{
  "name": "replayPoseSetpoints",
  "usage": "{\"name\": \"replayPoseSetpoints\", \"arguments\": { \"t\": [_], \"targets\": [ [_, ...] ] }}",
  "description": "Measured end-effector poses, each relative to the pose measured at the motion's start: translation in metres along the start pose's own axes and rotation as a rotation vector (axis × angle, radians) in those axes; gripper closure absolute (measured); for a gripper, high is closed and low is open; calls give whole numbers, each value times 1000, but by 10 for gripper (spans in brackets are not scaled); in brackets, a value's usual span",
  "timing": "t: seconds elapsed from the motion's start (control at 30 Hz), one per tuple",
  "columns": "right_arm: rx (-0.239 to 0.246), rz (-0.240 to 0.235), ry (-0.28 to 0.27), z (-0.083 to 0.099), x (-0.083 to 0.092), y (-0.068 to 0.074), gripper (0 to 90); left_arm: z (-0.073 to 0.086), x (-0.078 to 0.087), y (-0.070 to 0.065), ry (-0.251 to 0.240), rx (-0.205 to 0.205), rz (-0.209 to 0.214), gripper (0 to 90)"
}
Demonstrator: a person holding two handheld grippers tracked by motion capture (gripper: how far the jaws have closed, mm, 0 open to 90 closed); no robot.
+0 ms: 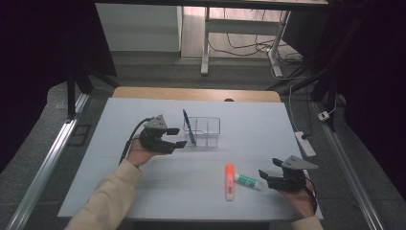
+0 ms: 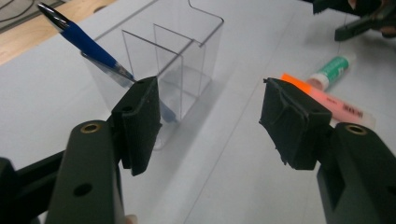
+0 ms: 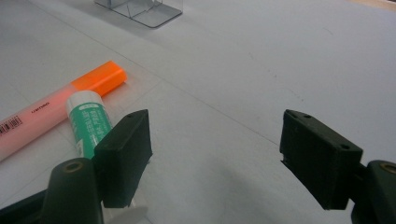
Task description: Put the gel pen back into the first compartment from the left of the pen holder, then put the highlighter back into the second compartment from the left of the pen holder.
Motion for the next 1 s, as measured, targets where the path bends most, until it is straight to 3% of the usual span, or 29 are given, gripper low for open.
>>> {"name": "replayPoseSetpoints", "arguments": {
  "t": [0.2, 0.37, 0.67, 1.0],
  "targets": [
    [1, 0, 2, 0, 0, 0, 245, 10, -1, -8, 46, -43, 20, 372],
    [3, -3, 5, 1, 0, 0, 245, 15, -3, -12, 66, -46, 37, 372],
    [3, -4, 9, 2, -1, 0, 246, 21, -9, -20, 122, -90, 62, 372],
    [10, -1, 6, 1, 1, 1, 248, 22, -13, -26, 144, -115, 76, 371]
  ]
}}
Point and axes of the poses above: each handheld gripper's, and its own axes: x roughly backward along the jaws, z roughly out of its underside, y roughly to its left, the point moved 10 cm from there along -x, roughly forward along the jaws, and after that the axes turned 5 degrees about x, right-handed, at the moved point
